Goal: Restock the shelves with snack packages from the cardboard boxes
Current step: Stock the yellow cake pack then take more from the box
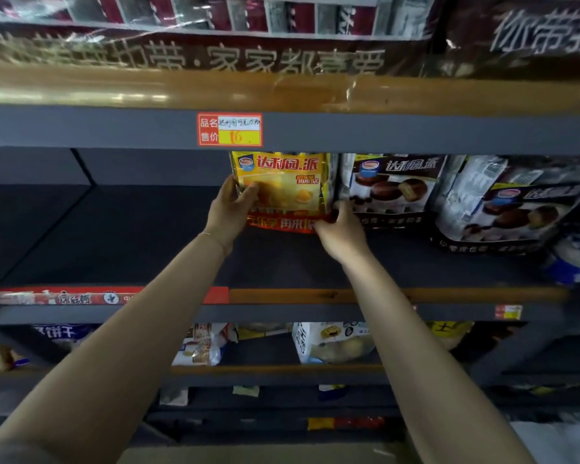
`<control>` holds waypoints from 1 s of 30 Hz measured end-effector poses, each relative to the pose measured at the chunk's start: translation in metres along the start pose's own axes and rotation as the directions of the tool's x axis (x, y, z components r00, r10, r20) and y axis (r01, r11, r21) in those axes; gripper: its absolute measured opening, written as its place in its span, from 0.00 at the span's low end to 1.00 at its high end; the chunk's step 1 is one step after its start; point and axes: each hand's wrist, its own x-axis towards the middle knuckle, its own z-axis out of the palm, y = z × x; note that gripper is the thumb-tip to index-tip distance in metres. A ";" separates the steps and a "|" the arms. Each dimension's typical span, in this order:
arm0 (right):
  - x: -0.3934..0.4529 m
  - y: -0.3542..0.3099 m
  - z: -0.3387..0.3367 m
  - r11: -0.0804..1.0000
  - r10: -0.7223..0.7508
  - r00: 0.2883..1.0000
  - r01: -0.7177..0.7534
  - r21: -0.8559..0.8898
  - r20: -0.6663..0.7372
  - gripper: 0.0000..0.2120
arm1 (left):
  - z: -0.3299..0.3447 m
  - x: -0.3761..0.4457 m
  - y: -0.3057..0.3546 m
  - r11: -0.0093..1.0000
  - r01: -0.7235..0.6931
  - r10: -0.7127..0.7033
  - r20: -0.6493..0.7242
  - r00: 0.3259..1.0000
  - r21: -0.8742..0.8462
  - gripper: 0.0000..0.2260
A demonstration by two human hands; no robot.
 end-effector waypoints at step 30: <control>-0.236 -0.048 0.350 0.968 -0.229 0.815 0.136 0.210 0.532 0.10 | -0.355 -0.240 -0.157 0.961 0.262 -0.276 -0.226 0.934 -0.090 0.09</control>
